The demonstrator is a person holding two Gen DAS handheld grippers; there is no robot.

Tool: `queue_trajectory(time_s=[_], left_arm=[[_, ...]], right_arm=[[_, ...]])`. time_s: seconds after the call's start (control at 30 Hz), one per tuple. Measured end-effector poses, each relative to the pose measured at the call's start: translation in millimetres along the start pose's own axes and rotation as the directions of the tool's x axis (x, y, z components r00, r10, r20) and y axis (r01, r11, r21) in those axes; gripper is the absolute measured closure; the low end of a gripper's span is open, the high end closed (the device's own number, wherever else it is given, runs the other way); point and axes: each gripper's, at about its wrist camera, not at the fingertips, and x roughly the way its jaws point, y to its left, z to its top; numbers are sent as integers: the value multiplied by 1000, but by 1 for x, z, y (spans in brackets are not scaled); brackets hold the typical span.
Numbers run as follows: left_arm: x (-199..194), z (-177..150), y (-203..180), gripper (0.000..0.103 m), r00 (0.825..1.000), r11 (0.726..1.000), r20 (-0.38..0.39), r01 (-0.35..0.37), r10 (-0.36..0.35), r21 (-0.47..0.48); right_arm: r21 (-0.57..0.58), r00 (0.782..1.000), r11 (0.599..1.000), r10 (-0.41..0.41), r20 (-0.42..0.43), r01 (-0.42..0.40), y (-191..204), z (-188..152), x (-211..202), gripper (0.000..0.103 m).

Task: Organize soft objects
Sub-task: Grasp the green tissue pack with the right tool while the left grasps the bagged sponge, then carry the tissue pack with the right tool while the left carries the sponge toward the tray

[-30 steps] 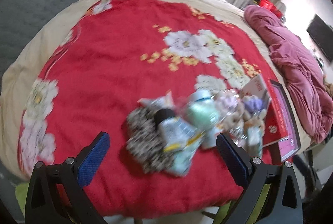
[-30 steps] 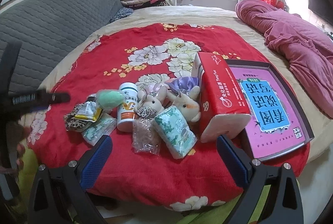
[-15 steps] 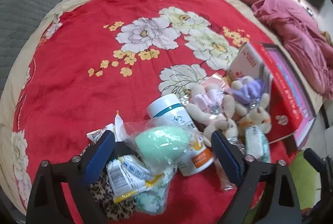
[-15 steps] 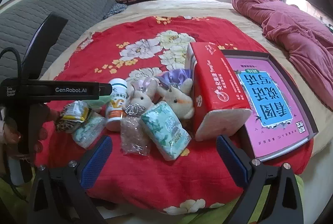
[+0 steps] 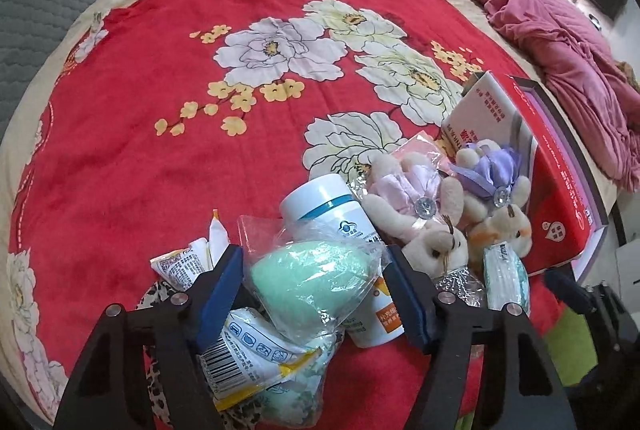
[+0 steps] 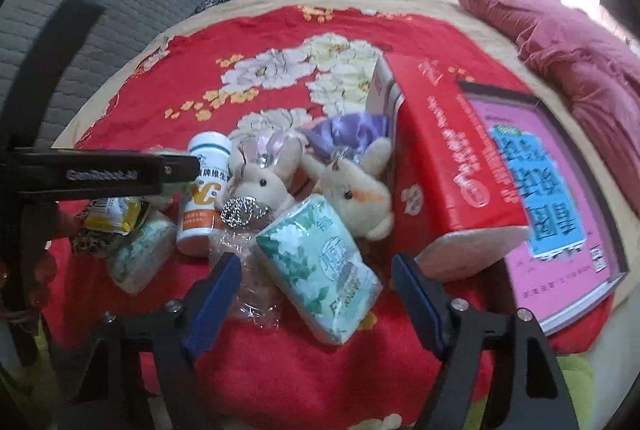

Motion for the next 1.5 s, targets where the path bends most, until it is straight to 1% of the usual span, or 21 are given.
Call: queue_trajectory(time_s=[0.03,0.1,0.13,0.17,0.2,0.27,0.37,0.5,0.6,0.7,0.93,1.17,1.23,1.33,1.5], left_arm=[[0,0,0,34,1000,1000,-1,4,-4,0],[2,0,2,35,1000,1000,-5,9,-9,-1],[3,0,3,37,1000,1000,-7,14,-14,-5],[3,0,3,38,1000,1000,-7,17,-17,-9],[4,1,4,39,1000,1000,-7,22,-22,-14],[4,0,5,43,1000,1000,-7,19,-19,-12],[3,-1,6,44,1000,999,-5,27,-27,-20],[0,-3,11,45,999,998,2,50,-50,-39],[-8,-4,14,45,997,996,21,72,-71,-55],[-21,-4,14,45,996,995,44,77,-75,-59],[-51,-3,5,45,991,995,98,91,-87,-34],[-78,-7,-13,45,984,994,142,109,-109,5],[-87,-7,-21,45,980,993,158,116,-118,21],[-98,-8,-32,45,977,991,169,127,-132,39],[-116,-6,-60,45,967,985,193,152,-165,79]], right_arm=[[4,1000,1000,-7,-13,7,-1,1,4,34],[7,1000,1000,9,-19,-8,-4,2,9,36],[7,1000,1000,16,-16,-16,-4,2,11,41],[5,1000,1000,27,-13,-27,-4,2,12,51],[1,998,998,57,-9,-57,-4,2,12,55],[-5,998,998,63,-3,-63,-2,2,12,59],[-8,997,997,75,12,-75,-2,1,8,63],[9,994,995,104,40,-104,-7,0,-4,64],[31,988,989,145,59,-147,-11,0,-14,64],[44,979,981,185,86,-189,-15,1,-24,65],[45,968,975,211,135,-219,-15,8,-42,65],[31,961,978,199,190,-208,-15,15,-66,65],[35,962,981,181,206,-192,-19,17,-74,65],[54,958,984,152,245,-170,-32,19,-89,65],[107,951,988,76,299,-112,-64,20,-115,65]])
